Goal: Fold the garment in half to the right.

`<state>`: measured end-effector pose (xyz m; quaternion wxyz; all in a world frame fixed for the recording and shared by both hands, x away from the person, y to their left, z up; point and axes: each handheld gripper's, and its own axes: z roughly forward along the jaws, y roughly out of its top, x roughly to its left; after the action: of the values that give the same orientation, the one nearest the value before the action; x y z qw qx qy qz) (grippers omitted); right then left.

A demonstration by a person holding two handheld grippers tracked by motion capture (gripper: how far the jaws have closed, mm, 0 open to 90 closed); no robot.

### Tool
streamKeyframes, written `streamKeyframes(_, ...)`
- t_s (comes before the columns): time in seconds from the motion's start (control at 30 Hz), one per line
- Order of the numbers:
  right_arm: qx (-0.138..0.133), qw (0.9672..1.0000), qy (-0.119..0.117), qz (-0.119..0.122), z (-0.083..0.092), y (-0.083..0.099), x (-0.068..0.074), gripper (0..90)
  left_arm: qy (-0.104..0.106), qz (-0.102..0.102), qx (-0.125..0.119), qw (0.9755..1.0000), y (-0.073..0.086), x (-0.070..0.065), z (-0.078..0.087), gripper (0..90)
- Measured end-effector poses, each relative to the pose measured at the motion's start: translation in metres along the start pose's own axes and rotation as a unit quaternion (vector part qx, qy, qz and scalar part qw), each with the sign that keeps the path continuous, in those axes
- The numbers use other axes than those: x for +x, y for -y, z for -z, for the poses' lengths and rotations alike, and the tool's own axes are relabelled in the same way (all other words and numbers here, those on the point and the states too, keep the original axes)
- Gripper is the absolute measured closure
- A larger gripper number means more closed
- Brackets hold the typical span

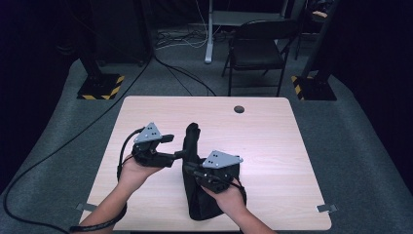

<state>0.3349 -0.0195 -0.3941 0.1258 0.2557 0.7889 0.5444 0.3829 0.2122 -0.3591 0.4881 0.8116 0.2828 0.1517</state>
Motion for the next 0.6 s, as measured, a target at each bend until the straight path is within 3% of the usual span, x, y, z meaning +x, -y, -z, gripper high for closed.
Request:
streamKeyframes(0.23,0.000,1.0000,0.001,0.001,-0.001,0.000,0.000,83.8,0.012,0.000,0.002,0.9999,0.008,-0.006,0.011,27.9)
streamKeyframes(0.6,0.001,1.0000,0.009,-0.001,-0.002,0.000,-0.002,83.7,0.035,-0.001,0.015,0.9993,0.026,-0.023,0.011,27.0)
